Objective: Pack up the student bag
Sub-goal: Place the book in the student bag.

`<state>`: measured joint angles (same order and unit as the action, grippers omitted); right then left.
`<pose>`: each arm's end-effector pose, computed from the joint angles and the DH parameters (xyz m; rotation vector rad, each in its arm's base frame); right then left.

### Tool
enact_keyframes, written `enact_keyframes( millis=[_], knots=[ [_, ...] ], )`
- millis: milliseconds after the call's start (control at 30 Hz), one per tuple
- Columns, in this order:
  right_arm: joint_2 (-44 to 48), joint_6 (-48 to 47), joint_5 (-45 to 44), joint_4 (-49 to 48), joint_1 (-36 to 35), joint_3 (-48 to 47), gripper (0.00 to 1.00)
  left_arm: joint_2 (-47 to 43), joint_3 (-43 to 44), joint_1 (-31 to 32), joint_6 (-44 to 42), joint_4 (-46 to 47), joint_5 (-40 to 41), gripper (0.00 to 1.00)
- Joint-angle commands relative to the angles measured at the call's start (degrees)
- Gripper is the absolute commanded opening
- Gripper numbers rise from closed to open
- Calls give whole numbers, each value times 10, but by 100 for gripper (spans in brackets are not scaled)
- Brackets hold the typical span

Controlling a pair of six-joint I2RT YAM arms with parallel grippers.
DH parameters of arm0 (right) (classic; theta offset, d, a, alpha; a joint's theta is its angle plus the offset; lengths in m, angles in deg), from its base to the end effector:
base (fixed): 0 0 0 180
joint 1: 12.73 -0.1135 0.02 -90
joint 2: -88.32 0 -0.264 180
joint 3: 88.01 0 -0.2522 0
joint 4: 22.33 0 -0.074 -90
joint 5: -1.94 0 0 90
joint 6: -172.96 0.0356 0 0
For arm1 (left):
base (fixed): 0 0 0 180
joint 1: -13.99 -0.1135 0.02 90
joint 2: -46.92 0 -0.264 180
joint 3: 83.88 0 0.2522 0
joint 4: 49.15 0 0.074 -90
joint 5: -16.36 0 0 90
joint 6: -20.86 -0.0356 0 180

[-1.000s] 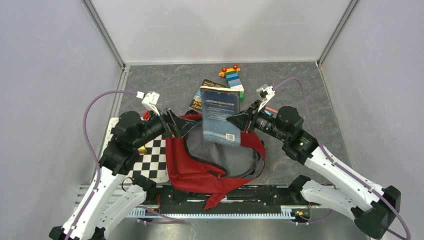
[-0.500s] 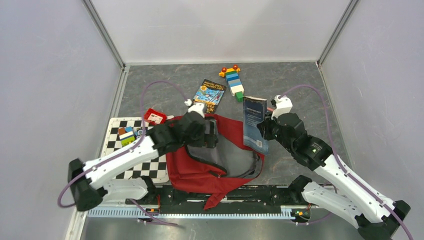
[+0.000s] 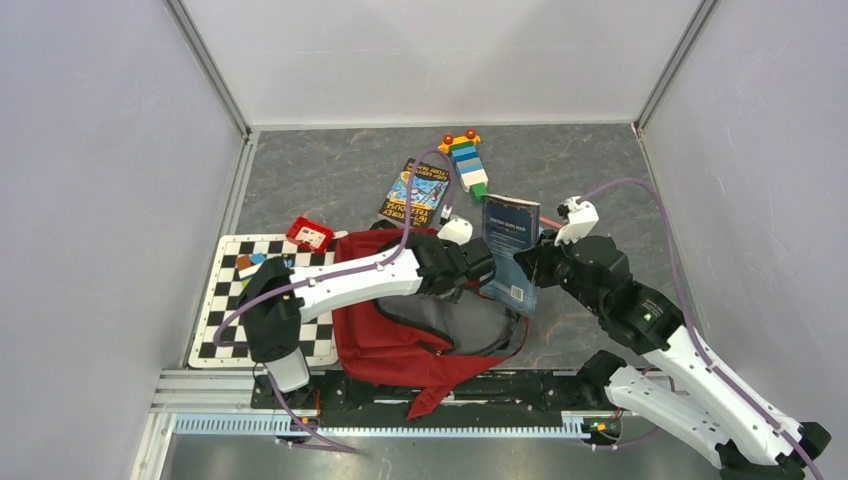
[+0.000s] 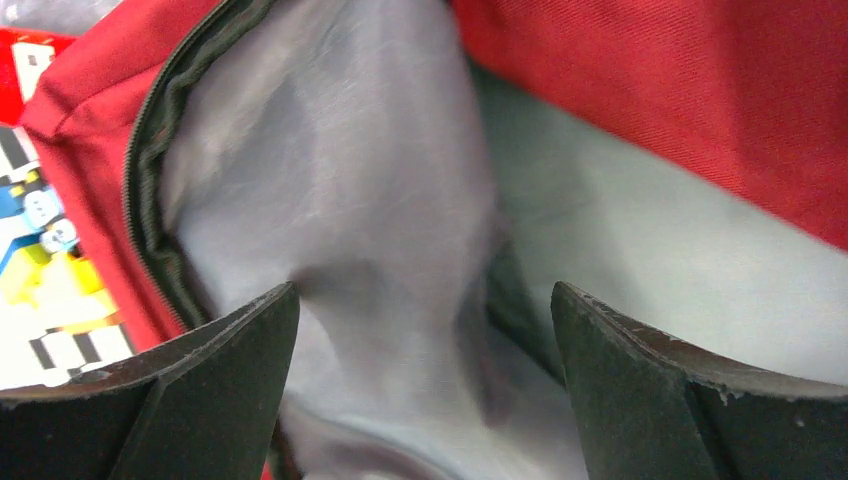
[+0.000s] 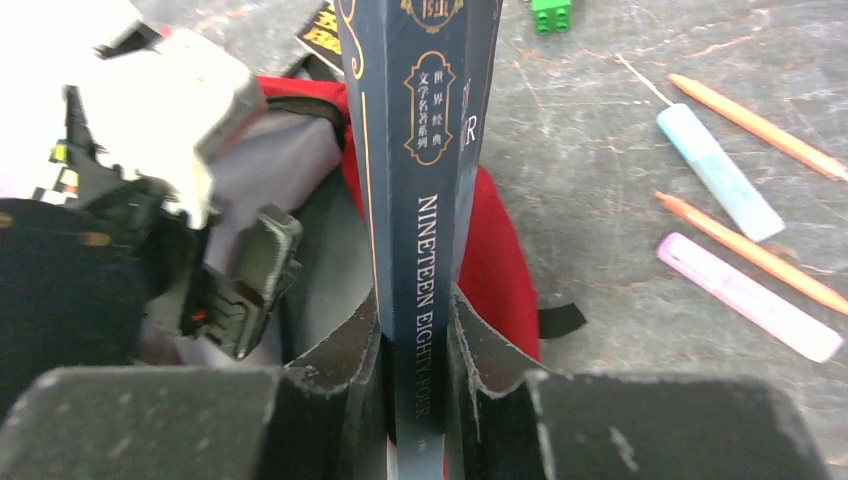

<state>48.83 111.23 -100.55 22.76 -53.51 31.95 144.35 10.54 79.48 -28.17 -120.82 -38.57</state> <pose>0.1196 0.0930 0.3247 -0.0791 2.0305 0.5557 0.1569 -0.2947 0.2626 0.4253 2.4553 0.2027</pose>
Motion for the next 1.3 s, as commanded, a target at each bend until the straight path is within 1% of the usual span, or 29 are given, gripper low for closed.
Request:
enact_keyframes(
  millis=[0,67,100,133,200,267,333,400,500,533,633,767,933,1033,1167,1267],
  knots=[
    [31,58,41,-129,-2,21,0,9,20,3,29,-102,75,97],
    [24,71,56,-148,-2,43,0,18,15,3,29,-113,72,92],
    [18,74,67,-158,-2,52,0,25,20,3,30,-124,70,87],
    [14,81,75,-168,-2,61,0,32,29,3,40,-154,70,78],
    [11,90,84,-182,-2,76,0,38,45,5,67,-202,89,57],
    [11,100,84,-190,-2,89,0,18,48,11,86,-225,108,34],
    [14,113,78,-191,-2,100,0,-16,35,12,93,-219,112,21],
    [18,135,83,-211,-2,114,0,-57,10,12,83,-187,105,14],
    [34,195,114,-303,-2,162,0,-120,-40,12,48,-121,75,11],
    [40,215,123,-345,-2,181,0,-138,-53,11,43,-105,67,10],
    [40,257,135,-411,-2,213,0,-178,-77,12,31,-77,49,6],
    [13,310,155,-507,-2,245,0,-228,-106,11,5,-34,40,2],
    [-32,371,157,-623,-9,273,0,-280,-126,5,-30,9,19,2],
    [-61,390,149,-669,-32,273,0,-302,-134,-1,-36,32,10,2],
    [-118,400,142,-721,-84,272,0,-315,-135,-14,-41,58,-13,2],
    [-165,426,172,-762,-109,277,0,-314,-123,-17,-38,60,-7,2]
  ],
)
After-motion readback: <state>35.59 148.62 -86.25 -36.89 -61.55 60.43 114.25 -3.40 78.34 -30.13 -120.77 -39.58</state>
